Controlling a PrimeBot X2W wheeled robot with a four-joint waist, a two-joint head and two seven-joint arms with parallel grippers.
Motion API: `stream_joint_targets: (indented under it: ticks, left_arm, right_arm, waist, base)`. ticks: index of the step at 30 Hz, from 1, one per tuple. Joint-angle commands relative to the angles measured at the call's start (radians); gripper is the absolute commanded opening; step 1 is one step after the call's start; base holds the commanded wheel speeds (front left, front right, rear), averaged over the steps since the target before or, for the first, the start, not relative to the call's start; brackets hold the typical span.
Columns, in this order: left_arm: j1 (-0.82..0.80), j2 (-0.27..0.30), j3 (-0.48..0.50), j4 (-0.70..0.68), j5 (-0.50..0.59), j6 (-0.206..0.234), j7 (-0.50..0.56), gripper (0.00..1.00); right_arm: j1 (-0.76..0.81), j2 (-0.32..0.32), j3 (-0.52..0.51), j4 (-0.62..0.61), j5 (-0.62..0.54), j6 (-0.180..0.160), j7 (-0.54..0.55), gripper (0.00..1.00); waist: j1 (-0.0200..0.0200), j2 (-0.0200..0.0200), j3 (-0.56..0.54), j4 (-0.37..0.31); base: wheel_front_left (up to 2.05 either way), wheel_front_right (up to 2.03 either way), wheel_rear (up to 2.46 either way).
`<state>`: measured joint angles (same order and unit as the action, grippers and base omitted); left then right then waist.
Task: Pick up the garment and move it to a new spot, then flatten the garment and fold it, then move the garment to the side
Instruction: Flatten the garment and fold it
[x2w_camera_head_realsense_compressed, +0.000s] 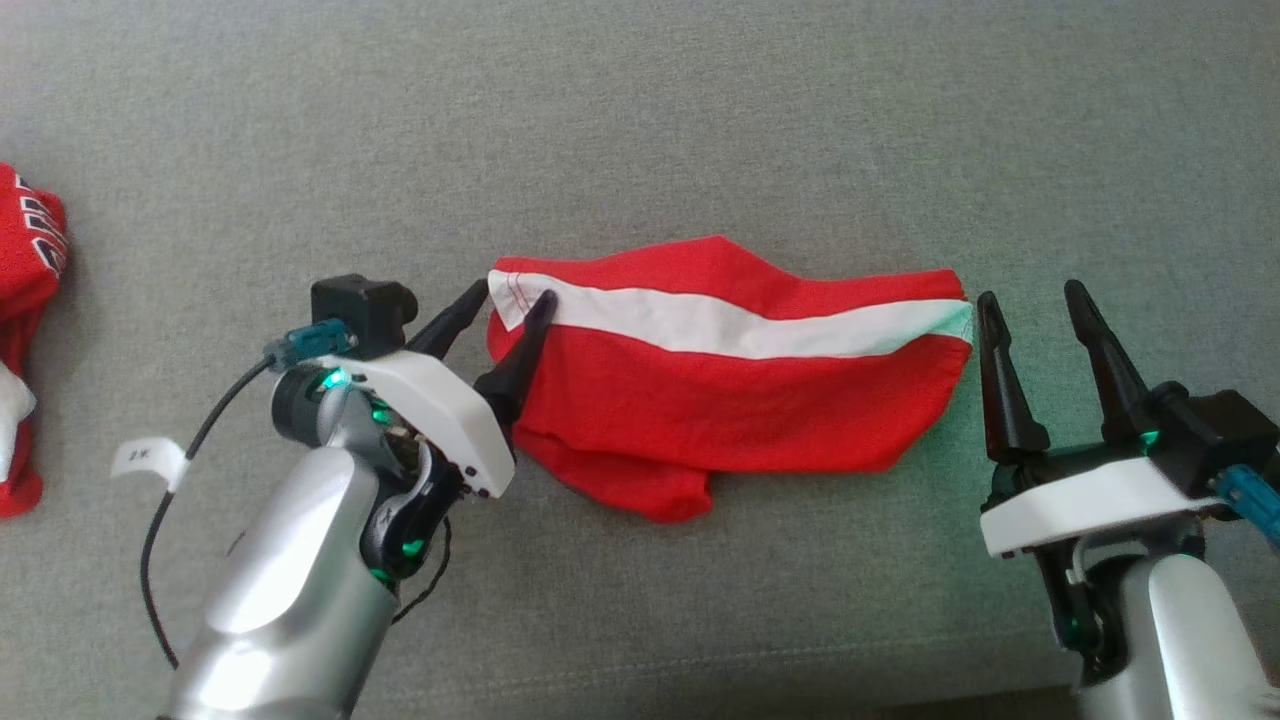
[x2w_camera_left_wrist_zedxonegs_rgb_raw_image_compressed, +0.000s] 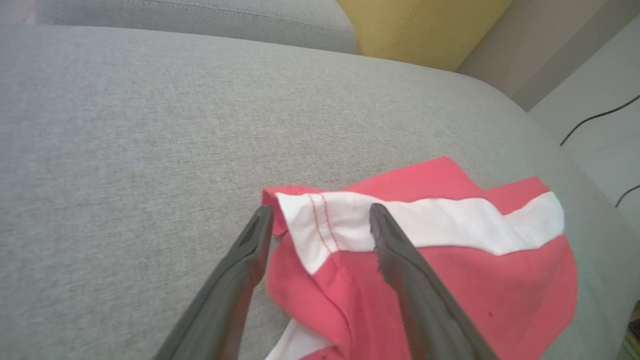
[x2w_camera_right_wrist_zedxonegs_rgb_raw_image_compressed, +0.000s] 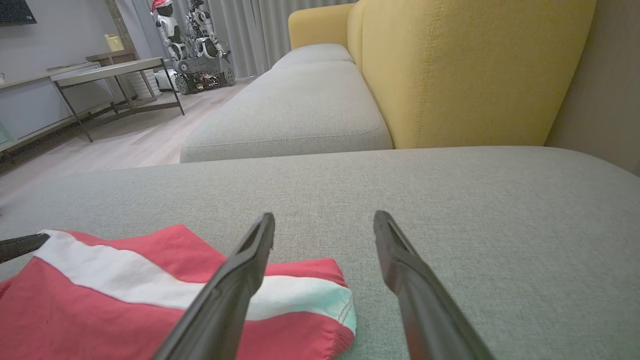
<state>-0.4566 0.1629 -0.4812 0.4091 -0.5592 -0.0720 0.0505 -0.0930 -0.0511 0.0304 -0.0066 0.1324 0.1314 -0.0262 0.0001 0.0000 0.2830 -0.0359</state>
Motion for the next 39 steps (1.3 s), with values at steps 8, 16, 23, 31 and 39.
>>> stream_joint_targets:
  ticks: [8,16,23,31,39]
  left_arm:
    - [-0.063,0.008,0.009,-0.029,-0.024,-0.032,-0.034,0.0]
    - [-0.051,0.029,-0.006,-0.075,0.007,-0.017,-0.061,0.0]
    - [-0.013,0.042,-0.019,-0.139,0.015,-0.001,-0.062,0.0]
    - [-0.019,0.043,-0.027,-0.161,0.017,0.004,-0.065,0.0]
    - [-0.025,0.046,-0.029,-0.175,0.016,0.005,-0.08,0.0]
  right_arm:
    - [-0.039,-0.001,0.022,-0.022,0.008,-0.001,-0.011,1.0]
    - [-0.022,0.0,-0.029,0.005,-0.009,-0.001,0.034,1.0]
    - [-0.022,0.0,-0.077,0.089,-0.033,-0.001,0.122,1.0]
    - [-0.104,-0.013,-0.061,0.201,-0.058,-0.001,0.178,1.0]
    - [-0.176,-0.022,-0.034,0.32,-0.047,-0.001,0.227,0.26]
  waist:
    - [-0.0001,0.0,-0.003,-0.002]
    - [-0.0001,0.0,-0.017,0.008]
    - [-0.0001,0.0,-0.004,0.036]
    - [-0.0001,0.0,0.017,0.053]
    - [-0.0001,0.0,0.031,0.069]
  base:
    - [0.0,0.0,0.0]
    - [0.0,0.0,0.0]
    - [0.0,0.0,0.0]
    - [0.0,0.0,0.0]
    - [0.0,0.0,0.0]
